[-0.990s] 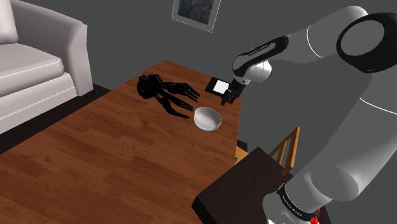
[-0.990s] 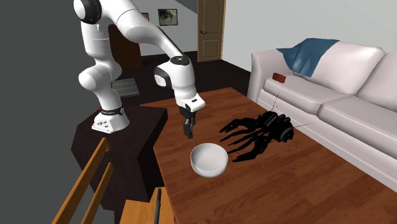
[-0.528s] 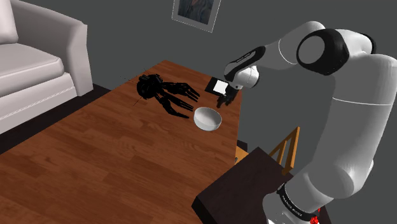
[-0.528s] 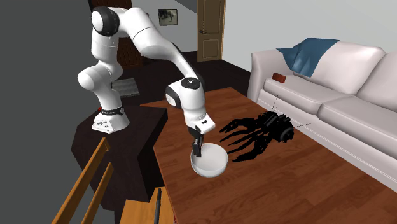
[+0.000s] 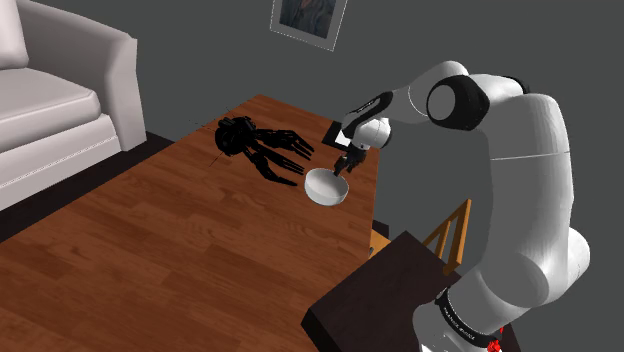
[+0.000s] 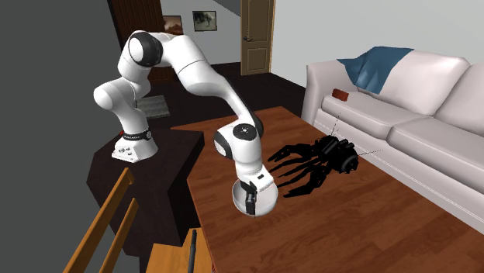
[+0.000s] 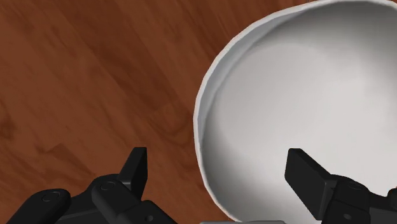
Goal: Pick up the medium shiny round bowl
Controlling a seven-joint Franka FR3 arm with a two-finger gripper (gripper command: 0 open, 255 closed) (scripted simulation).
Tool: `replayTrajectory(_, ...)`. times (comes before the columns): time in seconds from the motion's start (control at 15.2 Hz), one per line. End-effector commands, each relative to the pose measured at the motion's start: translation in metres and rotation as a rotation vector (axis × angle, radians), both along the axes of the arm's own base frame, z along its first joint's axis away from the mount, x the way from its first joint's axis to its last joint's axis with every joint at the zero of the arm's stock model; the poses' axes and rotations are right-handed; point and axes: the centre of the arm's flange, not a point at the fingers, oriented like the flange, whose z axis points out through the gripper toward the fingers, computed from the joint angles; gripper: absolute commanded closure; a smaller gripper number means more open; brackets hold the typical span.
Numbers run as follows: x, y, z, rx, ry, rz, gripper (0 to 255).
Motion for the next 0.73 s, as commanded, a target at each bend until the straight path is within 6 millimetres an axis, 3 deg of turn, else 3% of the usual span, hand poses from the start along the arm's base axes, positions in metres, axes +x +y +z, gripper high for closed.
replayTrajectory(0.0, 0.001, -0.003, -0.012, 0.0, -0.001, 0.0, 0)
replayTrajectory(0.33, 0.001, -0.003, -0.041, 0.0, -0.001, 0.0, 0)
replayTrajectory(0.46, 0.001, -0.003, -0.041, 0.0, -0.001, 0.0, 0)
replayTrajectory(0.53, 0.002, -0.003, -0.041, 0.0, -0.001, 0.0, 255)
replayTrajectory(0.66, 0.002, -0.003, -0.042, 0.0, -0.001, 0.0, 255)
